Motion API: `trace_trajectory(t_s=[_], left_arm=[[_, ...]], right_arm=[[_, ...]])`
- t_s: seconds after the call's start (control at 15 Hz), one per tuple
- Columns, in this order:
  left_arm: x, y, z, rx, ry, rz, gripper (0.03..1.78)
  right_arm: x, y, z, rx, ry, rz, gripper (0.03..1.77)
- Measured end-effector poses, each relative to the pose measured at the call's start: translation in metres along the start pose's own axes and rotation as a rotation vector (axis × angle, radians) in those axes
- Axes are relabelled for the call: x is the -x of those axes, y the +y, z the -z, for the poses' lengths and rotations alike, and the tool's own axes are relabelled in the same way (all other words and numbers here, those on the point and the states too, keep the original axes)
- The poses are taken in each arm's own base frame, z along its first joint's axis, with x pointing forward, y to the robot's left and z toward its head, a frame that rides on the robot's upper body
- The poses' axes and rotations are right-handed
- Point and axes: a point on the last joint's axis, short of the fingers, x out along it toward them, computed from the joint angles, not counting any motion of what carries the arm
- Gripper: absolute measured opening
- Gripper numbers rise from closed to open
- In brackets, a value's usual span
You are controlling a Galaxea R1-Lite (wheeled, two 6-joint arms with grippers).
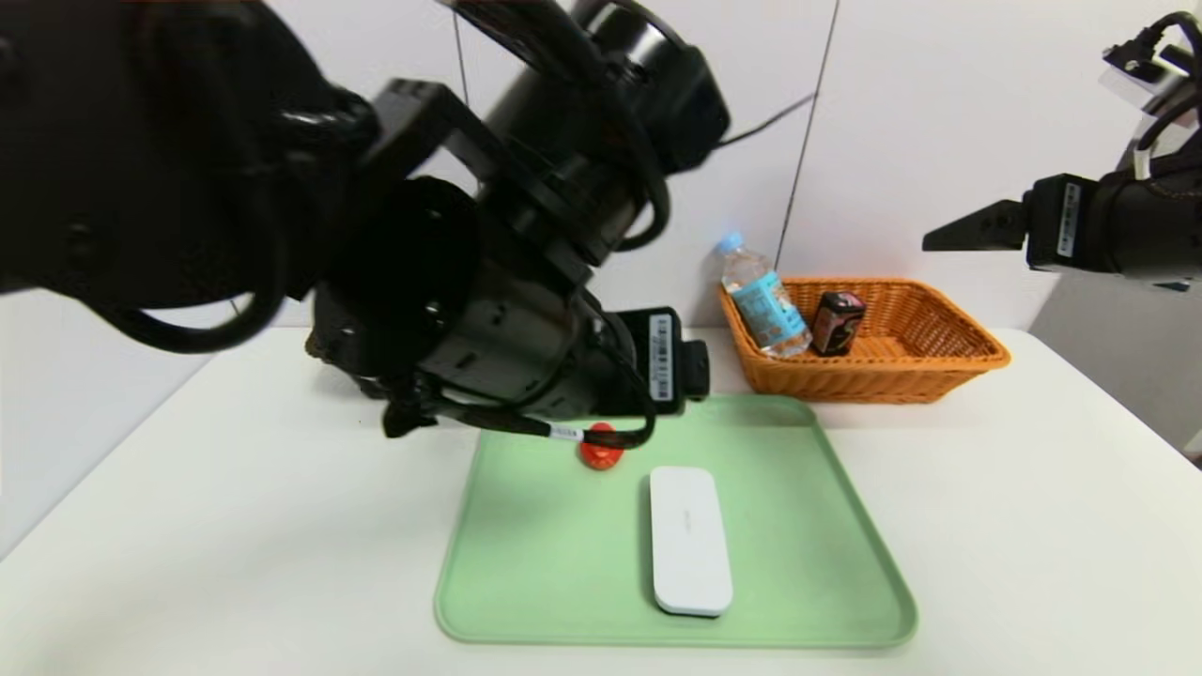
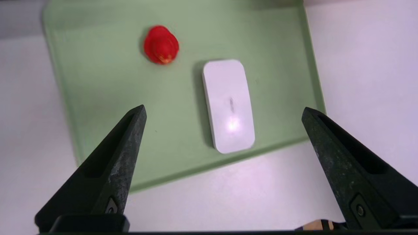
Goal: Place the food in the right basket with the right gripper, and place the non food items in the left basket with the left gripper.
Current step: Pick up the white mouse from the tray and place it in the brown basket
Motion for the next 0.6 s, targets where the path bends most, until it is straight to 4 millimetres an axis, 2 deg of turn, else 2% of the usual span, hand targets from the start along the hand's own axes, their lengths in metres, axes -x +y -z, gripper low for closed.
trace_trajectory(t_s=[0.33,0.6], left_arm=[[-0.046,-0.035,0.02,0.04,0.149,0.022,1.69],[-0.077,-0.044,0.037,0.02,0.206,-0.025,1.69]], right_arm=[[0.007,-0.013,0.038,-0.014,0.105,0.037,1.69],[0.012,-0.02,0.07,-0.025,0.18,0.057,1.69]])
